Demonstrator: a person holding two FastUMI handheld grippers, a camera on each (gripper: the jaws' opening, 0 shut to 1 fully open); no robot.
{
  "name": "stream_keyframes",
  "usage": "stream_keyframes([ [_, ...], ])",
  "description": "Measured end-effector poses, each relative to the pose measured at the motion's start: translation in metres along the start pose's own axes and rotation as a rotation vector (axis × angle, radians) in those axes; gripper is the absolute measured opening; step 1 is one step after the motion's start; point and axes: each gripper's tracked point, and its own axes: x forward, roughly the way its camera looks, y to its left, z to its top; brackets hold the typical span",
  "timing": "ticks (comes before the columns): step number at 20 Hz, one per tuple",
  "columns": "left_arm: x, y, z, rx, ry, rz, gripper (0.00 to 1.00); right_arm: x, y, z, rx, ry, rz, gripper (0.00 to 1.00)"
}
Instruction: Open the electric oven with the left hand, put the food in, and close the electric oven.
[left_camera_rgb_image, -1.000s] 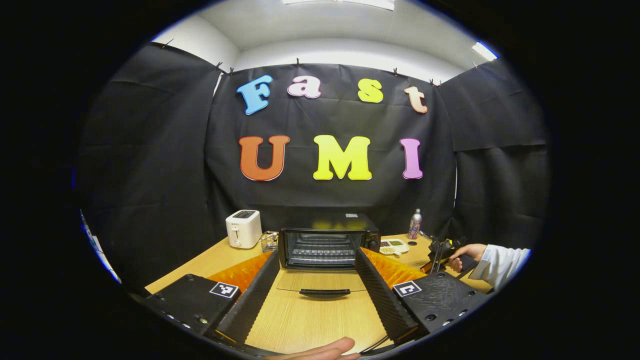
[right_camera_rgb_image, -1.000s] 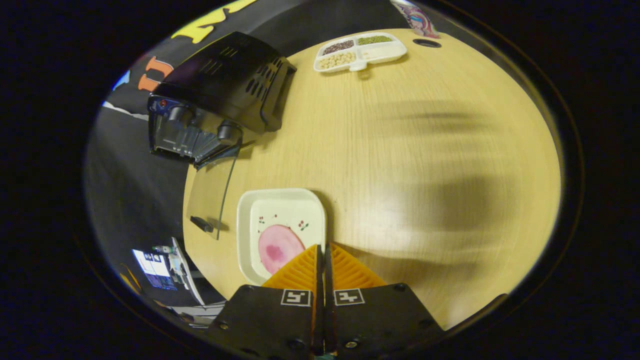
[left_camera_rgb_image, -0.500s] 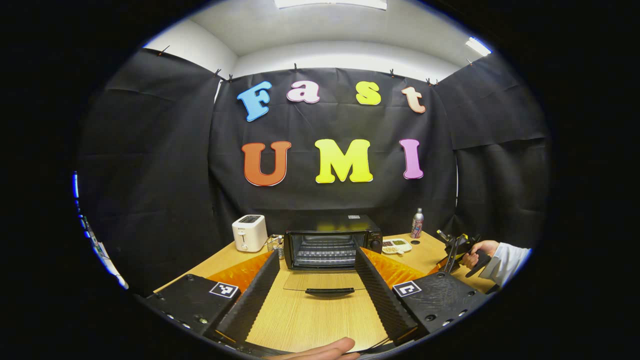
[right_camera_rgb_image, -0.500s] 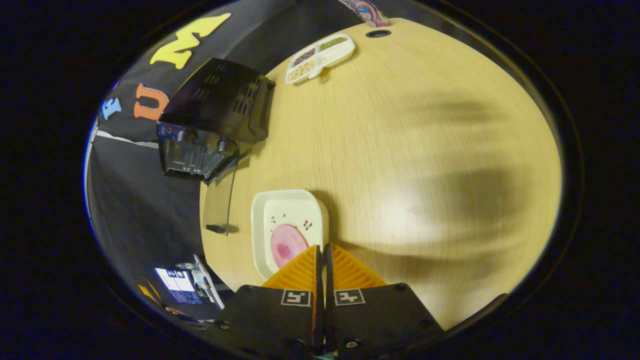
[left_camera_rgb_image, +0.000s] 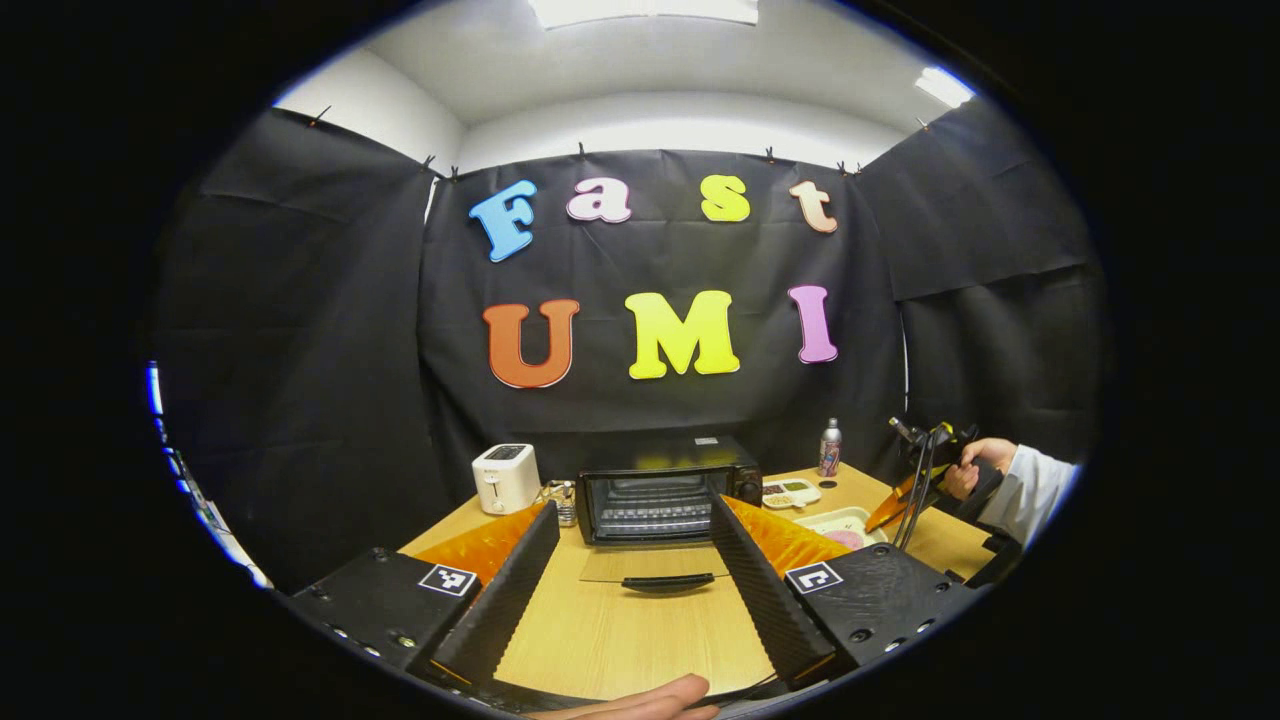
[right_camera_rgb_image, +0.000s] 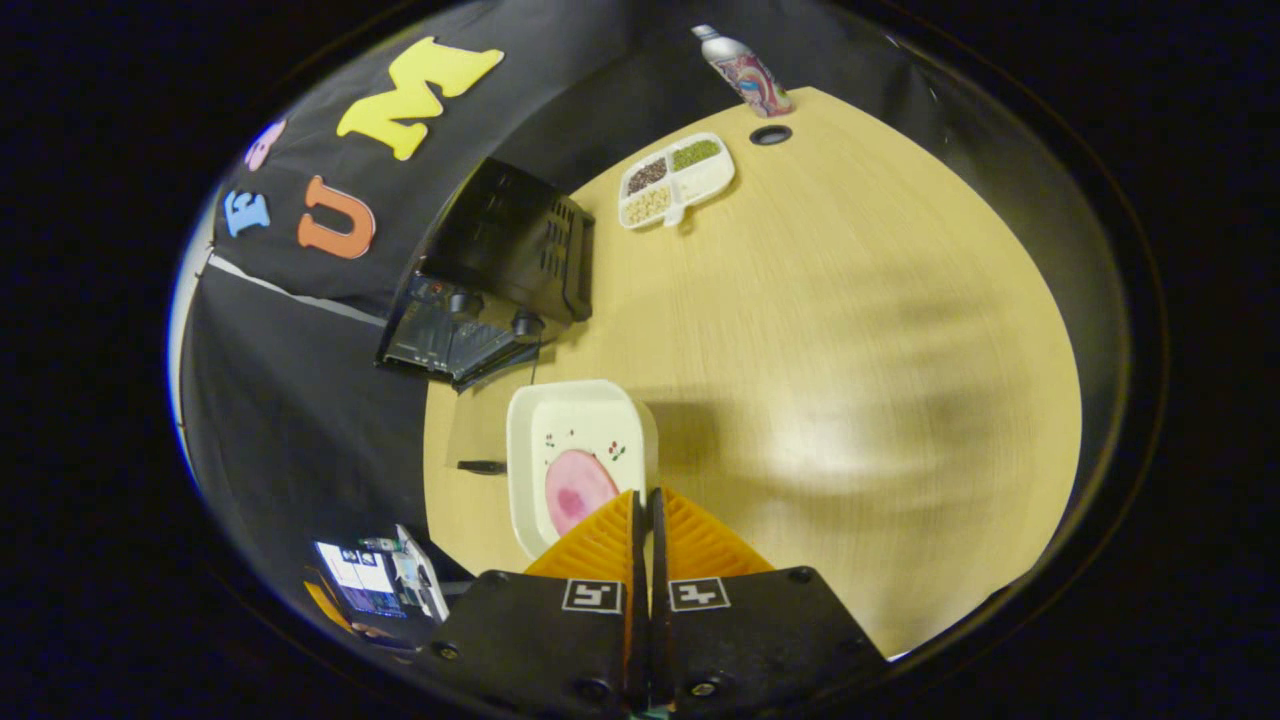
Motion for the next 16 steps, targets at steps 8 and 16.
stream_keyframes([
  [8,-0.017,0.036,0.002,0.024,-0.028,0.067,0.96,0.015,0.081,-0.007,-0.029,0.015,0.056,0.01],
  [16,-0.029,0.068,-0.009,0.025,-0.020,0.099,0.96,0.072,0.146,-0.019,-0.054,0.061,0.039,0.01],
])
